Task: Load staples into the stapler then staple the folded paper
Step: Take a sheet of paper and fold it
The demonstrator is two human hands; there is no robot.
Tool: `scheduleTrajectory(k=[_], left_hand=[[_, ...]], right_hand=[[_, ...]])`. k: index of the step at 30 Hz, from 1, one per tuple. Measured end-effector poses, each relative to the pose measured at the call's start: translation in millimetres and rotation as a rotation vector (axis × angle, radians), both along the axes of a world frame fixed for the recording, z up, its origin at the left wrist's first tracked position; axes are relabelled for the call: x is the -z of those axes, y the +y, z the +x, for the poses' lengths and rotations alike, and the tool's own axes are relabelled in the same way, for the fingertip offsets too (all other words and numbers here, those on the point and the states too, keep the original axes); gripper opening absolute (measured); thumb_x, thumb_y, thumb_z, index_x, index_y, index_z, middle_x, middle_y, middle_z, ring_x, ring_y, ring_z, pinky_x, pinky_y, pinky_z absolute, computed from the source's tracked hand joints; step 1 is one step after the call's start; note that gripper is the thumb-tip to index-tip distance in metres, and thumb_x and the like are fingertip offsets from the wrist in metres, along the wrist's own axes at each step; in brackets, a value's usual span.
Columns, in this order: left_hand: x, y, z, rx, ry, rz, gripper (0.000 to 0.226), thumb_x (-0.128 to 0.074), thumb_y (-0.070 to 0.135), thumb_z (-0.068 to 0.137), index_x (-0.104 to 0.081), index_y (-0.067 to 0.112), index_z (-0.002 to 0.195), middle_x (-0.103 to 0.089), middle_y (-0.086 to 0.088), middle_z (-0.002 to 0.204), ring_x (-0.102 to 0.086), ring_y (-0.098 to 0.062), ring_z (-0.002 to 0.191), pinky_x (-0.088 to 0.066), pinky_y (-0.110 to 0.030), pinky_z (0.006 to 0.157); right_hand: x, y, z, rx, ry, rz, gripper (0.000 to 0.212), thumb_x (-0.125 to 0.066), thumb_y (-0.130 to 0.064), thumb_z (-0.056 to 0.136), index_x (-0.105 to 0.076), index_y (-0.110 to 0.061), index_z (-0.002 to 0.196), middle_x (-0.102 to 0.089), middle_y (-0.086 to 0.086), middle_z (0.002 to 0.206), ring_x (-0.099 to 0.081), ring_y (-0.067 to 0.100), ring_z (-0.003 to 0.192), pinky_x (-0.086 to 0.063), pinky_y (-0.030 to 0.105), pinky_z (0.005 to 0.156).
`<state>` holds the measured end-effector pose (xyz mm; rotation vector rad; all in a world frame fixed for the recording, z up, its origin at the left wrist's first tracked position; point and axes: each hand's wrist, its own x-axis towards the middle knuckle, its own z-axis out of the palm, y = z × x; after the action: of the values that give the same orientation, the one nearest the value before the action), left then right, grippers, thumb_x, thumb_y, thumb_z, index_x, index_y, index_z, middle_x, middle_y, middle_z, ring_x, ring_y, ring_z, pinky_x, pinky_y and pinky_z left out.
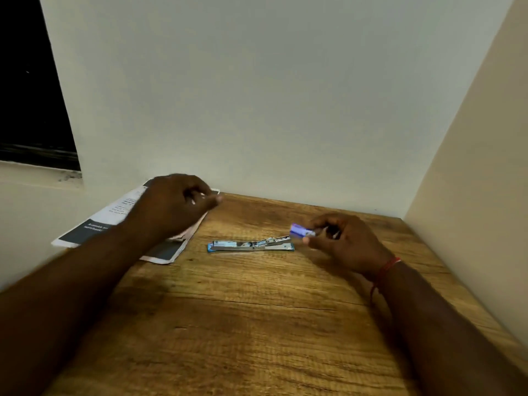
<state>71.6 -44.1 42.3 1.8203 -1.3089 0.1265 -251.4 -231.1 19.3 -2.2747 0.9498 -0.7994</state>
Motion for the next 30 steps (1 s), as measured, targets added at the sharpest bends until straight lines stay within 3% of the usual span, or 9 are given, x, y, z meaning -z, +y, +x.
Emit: scheduleTrajectory(k=[3, 6, 11, 14, 18, 22, 25, 27, 30], left_hand=[[6, -1, 57, -0.293, -0.006, 0.172, 0.046, -0.086, 0.058, 0.091, -0.082, 0.015, 0.105, -0.082, -0.007, 0.109, -0.073, -0.031, 0.111, -0.052, -0.037, 0.092], [24, -2, 93, -0.395, 0.004, 0.486, 0.076, -0.072, 0.091, 0.078, -0.069, 0.016, 0.085, -0.08, -0.014, 0.112, -0.072, -0.039, 0.111, -0.055, -0.042, 0.095], [38, -11, 107, -0.431, -0.036, 0.637, 0.107, -0.052, 0.119, 0.04, -0.062, 0.018, 0.076, -0.073, -0.008, 0.093, -0.07, -0.031, 0.093, -0.051, -0.037, 0.077], [35, -10, 102, -0.383, 0.038, 0.582, 0.1, -0.076, 0.101, 0.052, -0.077, 0.01, 0.094, -0.076, -0.016, 0.099, -0.067, -0.031, 0.09, -0.046, -0.037, 0.076], [33, -7, 96, -0.363, 0.113, 0.558, 0.088, -0.091, 0.074, 0.075, -0.077, 0.004, 0.126, -0.074, -0.016, 0.139, -0.068, -0.037, 0.129, -0.052, -0.044, 0.104], [25, -6, 84, -0.317, 0.121, 0.422, 0.062, -0.09, 0.042, 0.093, -0.074, -0.016, 0.107, -0.072, -0.035, 0.127, -0.069, -0.049, 0.119, -0.052, -0.051, 0.098], [22, -4, 74, -0.292, 0.208, 0.243, 0.043, -0.079, 0.031, 0.104, -0.069, 0.003, 0.073, -0.074, -0.025, 0.093, -0.067, -0.041, 0.087, -0.04, -0.042, 0.067], [18, -3, 63, -0.212, 0.39, 0.067, 0.036, -0.078, 0.031, 0.105, -0.071, 0.01, 0.076, -0.072, -0.011, 0.081, -0.065, -0.031, 0.077, -0.043, -0.035, 0.065], [9, -3, 38, -0.032, 0.737, -0.2, 0.025, -0.081, 0.034, 0.104, -0.08, 0.011, 0.095, -0.083, -0.011, 0.097, -0.075, -0.029, 0.086, -0.061, -0.04, 0.08]], right_hand=[[10, -37, -32, 0.35, -0.02, 0.057, 0.022, -0.096, -0.035, 0.083, -0.081, -0.022, 0.094, -0.078, -0.004, 0.086, -0.071, 0.016, 0.08, -0.056, 0.029, 0.072], [17, -60, -60, 0.646, 0.039, 0.064, 0.022, -0.093, -0.037, 0.082, -0.078, -0.021, 0.082, -0.082, 0.008, 0.096, -0.075, 0.028, 0.088, -0.061, 0.039, 0.086], [23, -74, -81, 0.958, 0.253, 0.041, 0.053, -0.082, -0.057, 0.08, -0.083, -0.021, 0.119, -0.078, 0.012, 0.125, -0.072, 0.042, 0.116, -0.059, 0.047, 0.101], [26, -77, -87, 1.047, 0.322, 0.095, 0.067, -0.078, -0.057, 0.084, -0.072, -0.014, 0.135, -0.069, 0.018, 0.138, -0.062, 0.046, 0.128, -0.053, 0.051, 0.108], [23, -75, -89, 1.092, 0.325, 0.156, 0.069, -0.081, -0.047, 0.088, -0.065, -0.004, 0.139, -0.063, 0.024, 0.142, -0.057, 0.049, 0.134, -0.048, 0.054, 0.112], [20, -72, -89, 1.096, 0.337, 0.18, 0.072, -0.083, -0.045, 0.087, -0.062, -0.002, 0.141, -0.061, 0.026, 0.144, -0.055, 0.05, 0.136, -0.046, 0.053, 0.114], [17, -63, -87, 1.083, 0.324, 0.11, 0.069, -0.08, -0.045, 0.089, -0.061, -0.007, 0.144, -0.058, 0.027, 0.145, -0.052, 0.051, 0.137, -0.044, 0.054, 0.115], [12, -56, -75, 0.988, 0.196, -0.017, 0.065, -0.079, -0.046, 0.09, -0.064, -0.013, 0.145, -0.06, 0.027, 0.143, -0.054, 0.052, 0.135, -0.044, 0.055, 0.115], [-3, -30, -35, 0.655, -0.232, -0.155, 0.044, -0.086, -0.042, 0.091, -0.078, -0.019, 0.127, -0.075, 0.014, 0.11, -0.071, 0.033, 0.107, -0.056, 0.043, 0.099]])
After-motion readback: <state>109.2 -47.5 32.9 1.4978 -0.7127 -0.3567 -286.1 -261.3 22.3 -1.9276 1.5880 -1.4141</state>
